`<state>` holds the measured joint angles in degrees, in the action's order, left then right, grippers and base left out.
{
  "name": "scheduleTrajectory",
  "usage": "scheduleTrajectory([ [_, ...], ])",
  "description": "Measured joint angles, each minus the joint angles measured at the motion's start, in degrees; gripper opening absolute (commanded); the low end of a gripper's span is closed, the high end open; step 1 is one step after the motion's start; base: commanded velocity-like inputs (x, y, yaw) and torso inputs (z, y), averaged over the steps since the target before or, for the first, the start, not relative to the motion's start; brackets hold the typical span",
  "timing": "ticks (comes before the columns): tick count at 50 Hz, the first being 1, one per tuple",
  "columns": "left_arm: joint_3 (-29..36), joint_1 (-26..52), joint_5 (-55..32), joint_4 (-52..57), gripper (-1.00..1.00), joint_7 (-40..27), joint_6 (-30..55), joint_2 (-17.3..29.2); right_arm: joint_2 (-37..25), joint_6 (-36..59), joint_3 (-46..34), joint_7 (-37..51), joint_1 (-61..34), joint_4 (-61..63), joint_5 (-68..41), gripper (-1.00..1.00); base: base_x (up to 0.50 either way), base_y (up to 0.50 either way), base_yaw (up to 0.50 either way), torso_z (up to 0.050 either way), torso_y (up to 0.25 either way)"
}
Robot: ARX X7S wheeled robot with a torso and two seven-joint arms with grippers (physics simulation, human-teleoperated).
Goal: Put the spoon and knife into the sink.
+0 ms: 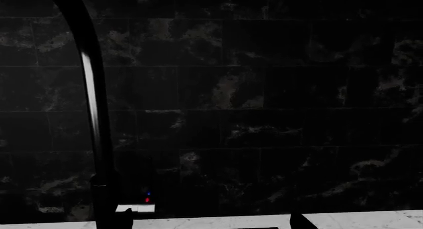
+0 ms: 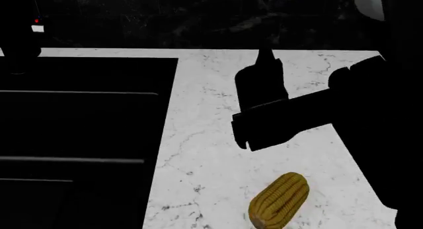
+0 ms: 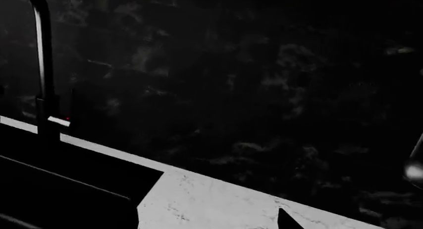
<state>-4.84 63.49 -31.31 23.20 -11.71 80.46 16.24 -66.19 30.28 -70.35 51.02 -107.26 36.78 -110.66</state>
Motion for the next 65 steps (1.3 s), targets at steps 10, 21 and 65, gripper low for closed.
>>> scheduleTrajectory([
  [10,0.3,-0.2,-0.3,-0.1,1.00,-0.2,-0.4,0.1,-9.4,-8.7,-0.1,6.8,4.6,8.1,6.3,1.00,0.00,0.00,0.00,0.000,0.000],
  [21,1.0,-0.5,-0.6,0.0,1.00,-0.3,-0.9,0.3,-15.0,-19.7,-2.4,11.6,11.9,13.4,19.0,1.00,0.00,0.00,0.00,0.000,0.000],
  [65,-0.7,-0.8,-4.9,5.1,1.00,-2.6,3.6,0.1,-18.9,-30.2,-2.1,14.3,16.3,17.7,25.2,1.00,-0.15,0.49,0.00,0.000,0.000],
])
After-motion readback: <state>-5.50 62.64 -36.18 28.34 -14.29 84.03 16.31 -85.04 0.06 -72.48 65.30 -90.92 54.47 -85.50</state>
